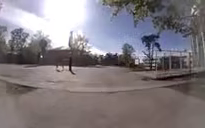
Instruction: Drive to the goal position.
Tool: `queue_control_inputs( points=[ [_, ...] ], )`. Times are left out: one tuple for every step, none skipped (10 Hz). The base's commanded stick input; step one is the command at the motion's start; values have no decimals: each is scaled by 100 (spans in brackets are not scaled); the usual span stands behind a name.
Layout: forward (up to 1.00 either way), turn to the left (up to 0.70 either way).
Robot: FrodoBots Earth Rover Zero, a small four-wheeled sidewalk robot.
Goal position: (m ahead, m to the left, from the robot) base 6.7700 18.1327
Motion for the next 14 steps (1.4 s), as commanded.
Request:
queue_control_inputs(
  points=[
    [70,0],
    [70,0],
    [70,0],
    [70,0],
    [70,0],
    [70,9],
    [70,22],
    [70,15],
    [70,0],
    [70,0],
    [70,0],
    [70,0],
    [70,15],
    [70,30]
  ],
)
